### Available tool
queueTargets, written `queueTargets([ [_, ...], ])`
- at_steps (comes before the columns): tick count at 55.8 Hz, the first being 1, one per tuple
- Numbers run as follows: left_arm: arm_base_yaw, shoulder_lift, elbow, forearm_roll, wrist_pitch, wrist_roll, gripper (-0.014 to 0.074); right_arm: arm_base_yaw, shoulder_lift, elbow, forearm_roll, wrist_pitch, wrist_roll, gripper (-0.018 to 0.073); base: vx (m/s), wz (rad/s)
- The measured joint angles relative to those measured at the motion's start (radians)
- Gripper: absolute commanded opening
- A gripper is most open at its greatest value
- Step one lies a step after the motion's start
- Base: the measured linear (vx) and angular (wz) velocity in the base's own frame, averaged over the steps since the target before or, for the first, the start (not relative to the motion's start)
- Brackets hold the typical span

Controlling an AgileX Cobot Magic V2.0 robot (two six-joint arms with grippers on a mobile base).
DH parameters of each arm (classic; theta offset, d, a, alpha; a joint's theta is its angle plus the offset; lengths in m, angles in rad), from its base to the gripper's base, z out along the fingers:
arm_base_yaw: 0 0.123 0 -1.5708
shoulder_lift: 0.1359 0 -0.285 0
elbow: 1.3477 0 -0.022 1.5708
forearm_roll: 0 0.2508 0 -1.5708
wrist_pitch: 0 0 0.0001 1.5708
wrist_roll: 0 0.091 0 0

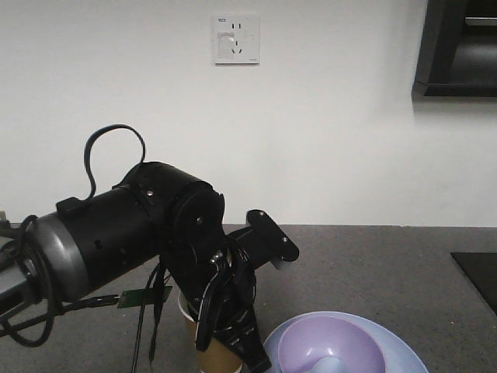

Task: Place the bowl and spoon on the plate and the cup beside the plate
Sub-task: 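Carry the brown cup beside the plate and set it down, then open the left gripper and lift it away from the cup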

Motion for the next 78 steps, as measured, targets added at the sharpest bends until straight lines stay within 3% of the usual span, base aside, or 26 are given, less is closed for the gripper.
queueTargets([
  [20,0.0,0.021,0.0,0.0,0.008,0.0,0.045,0.0,0.0,0.0,0.0,0.0,0.0,-0.0008,0.0,0.0],
  [26,0.0,0.022,0.0,0.0,0.007,0.0,0.0494,0.0,0.0,0.0,0.0,0.0,0.0,-0.0008,0.0,0.0],
  [40,0.0,-0.014,0.0,0.01,-0.011,0.002,0.0496,0.0,0.0,0.0,0.0,0.0,0.0,-0.0008,0.0,0.0],
  [48,-0.001,-0.071,0.0,0.011,-0.022,0.005,0.0459,0.0,0.0,0.0,0.0,0.0,0.0,-0.0008,0.0,0.0],
  [52,-0.001,-0.109,0.0,0.013,-0.022,0.006,0.0395,0.0,0.0,0.0,0.0,-0.004,0.0,-0.0008,0.0,0.0],
  [56,-0.001,-0.155,0.0,0.015,-0.022,0.007,0.0287,0.0,0.0,0.0,0.0,-0.015,0.0,-0.0008,0.0,0.0],
  [64,-0.001,-0.28,0.0,0.017,-0.024,0.007,-0.001,0.0,0.0,0.0,0.003,-0.05,0.0,-0.0008,0.0,0.0],
  [72,0.0,-0.446,0.053,0.017,-0.105,-0.023,-0.0007,0.0,0.0,0.0,0.017,-0.104,0.0,-0.0008,0.0,0.0],
  [78,0.009,-0.604,0.219,0.017,-0.233,-0.05,-0.0006,0.0,0.0,0.002,0.042,-0.155,-0.002,-0.0008,0.0,0.0],
])
